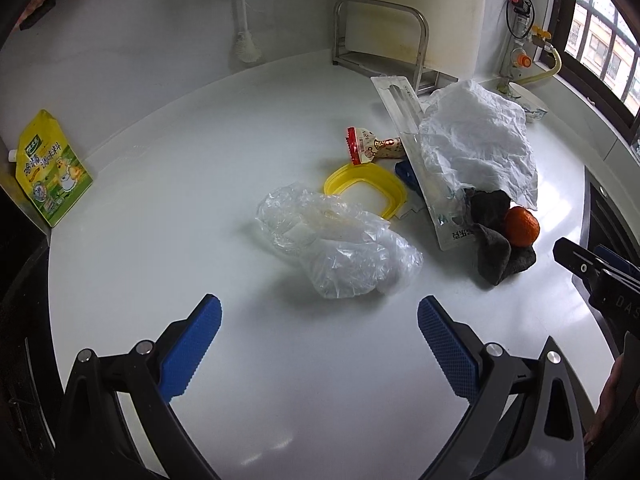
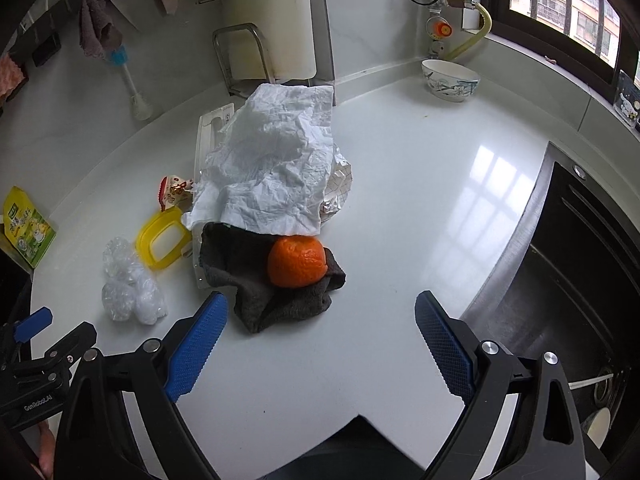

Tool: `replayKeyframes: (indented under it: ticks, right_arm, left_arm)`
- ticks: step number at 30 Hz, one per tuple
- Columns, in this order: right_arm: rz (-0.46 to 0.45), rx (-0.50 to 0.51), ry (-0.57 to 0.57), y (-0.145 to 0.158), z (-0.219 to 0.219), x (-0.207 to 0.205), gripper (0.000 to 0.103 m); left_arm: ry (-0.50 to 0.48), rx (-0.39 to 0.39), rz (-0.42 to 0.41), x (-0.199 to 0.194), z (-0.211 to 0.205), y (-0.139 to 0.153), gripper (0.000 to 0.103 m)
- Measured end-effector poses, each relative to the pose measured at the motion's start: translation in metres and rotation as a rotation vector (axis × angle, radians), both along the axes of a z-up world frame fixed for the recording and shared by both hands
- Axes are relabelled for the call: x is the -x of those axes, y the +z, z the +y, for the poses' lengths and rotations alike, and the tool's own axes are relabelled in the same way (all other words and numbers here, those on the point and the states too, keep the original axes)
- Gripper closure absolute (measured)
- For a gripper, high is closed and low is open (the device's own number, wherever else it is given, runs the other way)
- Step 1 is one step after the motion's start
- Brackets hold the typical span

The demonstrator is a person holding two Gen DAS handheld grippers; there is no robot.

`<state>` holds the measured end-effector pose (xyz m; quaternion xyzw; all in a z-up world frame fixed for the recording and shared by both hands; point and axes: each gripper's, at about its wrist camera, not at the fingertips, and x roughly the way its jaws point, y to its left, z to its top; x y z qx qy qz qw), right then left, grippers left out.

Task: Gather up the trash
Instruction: 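Move the left gripper to the clear plastic bag while the right gripper approaches the orange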

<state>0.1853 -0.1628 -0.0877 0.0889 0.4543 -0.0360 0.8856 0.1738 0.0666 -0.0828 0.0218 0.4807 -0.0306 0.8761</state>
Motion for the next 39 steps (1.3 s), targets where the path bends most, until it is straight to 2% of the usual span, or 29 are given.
replayKeyframes:
  ticks: [9, 20, 28, 29, 31, 33, 34, 36, 39]
  right_arm:
    - [0.024, -0.004, 0.015, -0.033, -0.005, -0.030, 0.013]
    - [0.001, 0.023, 0.024, -0.041, -0.003, -0.042, 0.013]
    - [-0.015, 0.040, 0.044, -0.040, 0.007, -0.044, 0.014]
    - [-0.018, 0.040, 0.047, -0.040, 0.008, -0.044, 0.019]
    - [-0.010, 0.046, 0.054, -0.041, 0.010, -0.045, 0.029]
    - [0.003, 0.044, 0.062, -0.043, 0.012, -0.045, 0.038]
    - [0.002, 0.041, 0.062, -0.043, 0.012, -0.045, 0.040]
    - [0.000, 0.034, 0.064, -0.042, 0.011, -0.043, 0.049]
    - [-0.001, 0.031, 0.072, -0.040, 0.012, -0.040, 0.061]
  left_arm:
    - [-0.023, 0.033, -0.008, -0.021, -0.007, -0.022, 0.007]
    - [-0.030, 0.072, -0.030, -0.034, -0.014, -0.034, 0.007]
    - [-0.006, 0.100, -0.006, -0.048, -0.015, -0.043, 0.008]
    - [-0.009, 0.099, -0.011, -0.050, -0.016, -0.043, 0.010]
    - [-0.025, 0.087, -0.021, -0.052, -0.020, -0.043, 0.020]
    - [-0.045, 0.081, -0.016, -0.054, -0.025, -0.044, 0.036]
    - [-0.053, 0.084, -0.013, -0.054, -0.026, -0.044, 0.039]
    - [-0.066, 0.091, -0.013, -0.054, -0.028, -0.043, 0.051]
    - [-0.088, 0.091, -0.013, -0.051, -0.031, -0.042, 0.061]
